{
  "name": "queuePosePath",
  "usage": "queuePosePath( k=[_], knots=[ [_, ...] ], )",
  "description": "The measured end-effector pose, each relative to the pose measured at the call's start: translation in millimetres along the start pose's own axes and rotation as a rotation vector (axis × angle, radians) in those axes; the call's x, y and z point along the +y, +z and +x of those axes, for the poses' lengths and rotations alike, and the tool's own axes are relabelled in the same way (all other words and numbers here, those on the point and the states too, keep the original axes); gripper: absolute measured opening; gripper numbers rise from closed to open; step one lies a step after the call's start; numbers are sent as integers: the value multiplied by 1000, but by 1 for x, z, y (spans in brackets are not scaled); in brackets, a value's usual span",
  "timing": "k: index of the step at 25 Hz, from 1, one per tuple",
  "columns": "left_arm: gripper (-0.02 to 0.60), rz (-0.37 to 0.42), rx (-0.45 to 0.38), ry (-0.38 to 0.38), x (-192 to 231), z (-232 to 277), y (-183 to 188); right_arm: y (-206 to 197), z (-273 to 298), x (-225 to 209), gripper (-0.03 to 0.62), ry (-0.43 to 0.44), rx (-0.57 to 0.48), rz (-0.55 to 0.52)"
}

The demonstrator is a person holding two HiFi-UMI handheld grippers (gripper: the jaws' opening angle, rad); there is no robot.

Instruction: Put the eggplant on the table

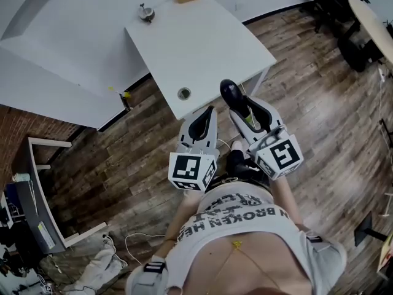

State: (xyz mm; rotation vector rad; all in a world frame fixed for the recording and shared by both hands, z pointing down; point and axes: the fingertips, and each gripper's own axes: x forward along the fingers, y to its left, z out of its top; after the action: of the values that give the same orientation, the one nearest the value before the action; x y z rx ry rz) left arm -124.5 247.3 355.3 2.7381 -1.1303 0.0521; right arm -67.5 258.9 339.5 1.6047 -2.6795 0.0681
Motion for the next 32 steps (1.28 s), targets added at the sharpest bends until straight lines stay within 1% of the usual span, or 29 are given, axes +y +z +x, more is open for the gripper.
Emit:
queuePosePath(
  k=[6, 17, 25, 32],
  knots=[
    [-2, -8, -1, 28, 6, 62, 11, 9, 30, -58, 175, 38, -8, 0],
    [-2, -17, 4, 85, 25, 132, 14, 6, 72, -119, 174, 99, 3, 6],
    [-2, -22, 19, 111, 30, 157, 13, 1, 86, -143, 175, 122, 14, 24],
    [-2, -26, 28, 151, 32, 156, 8, -5, 89, -149, 175, 141, 21, 34]
  ],
)
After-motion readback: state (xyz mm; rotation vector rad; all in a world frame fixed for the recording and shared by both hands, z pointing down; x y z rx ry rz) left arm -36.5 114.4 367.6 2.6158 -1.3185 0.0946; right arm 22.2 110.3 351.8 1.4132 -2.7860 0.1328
